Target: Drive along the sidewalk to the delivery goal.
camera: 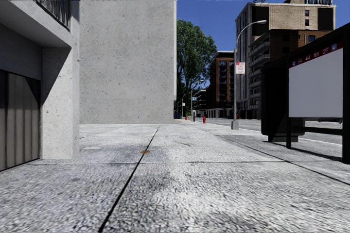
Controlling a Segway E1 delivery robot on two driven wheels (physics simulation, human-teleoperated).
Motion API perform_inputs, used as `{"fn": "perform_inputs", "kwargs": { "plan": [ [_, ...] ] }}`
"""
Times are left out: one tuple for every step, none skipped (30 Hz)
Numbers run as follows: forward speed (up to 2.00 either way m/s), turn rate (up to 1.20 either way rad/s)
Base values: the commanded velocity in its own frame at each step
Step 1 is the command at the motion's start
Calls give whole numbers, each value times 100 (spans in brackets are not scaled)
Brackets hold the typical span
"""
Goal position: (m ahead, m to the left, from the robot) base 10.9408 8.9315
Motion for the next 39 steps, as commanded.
{"fn": "perform_inputs", "kwargs": {
  "plan": [
    [200, 0],
    [200, 0],
    [200, 0],
    [200, 0],
    [200, 0],
    [200, 0],
    [200, 0],
    [200, 0],
    [200, 0],
    [200, 0],
    [200, 0],
    [200, 0],
    [200, 0],
    [200, 0],
    [200, 0],
    [200, 0],
    [200, 0],
    [200, 0],
    [200, 0],
    [200, 0],
    [200, 0],
    [200, 0],
    [200, 0],
    [200, 0],
    [200, 0],
    [200, 0],
    [200, 0],
    [200, 0],
    [200, 0],
    [200, 0],
    [200, 0],
    [200, 0],
    [200, 0],
    [200, 0],
    [200, 0],
    [200, 36],
    [200, 87],
    [200, 102],
    [200, 68]
  ]
}}
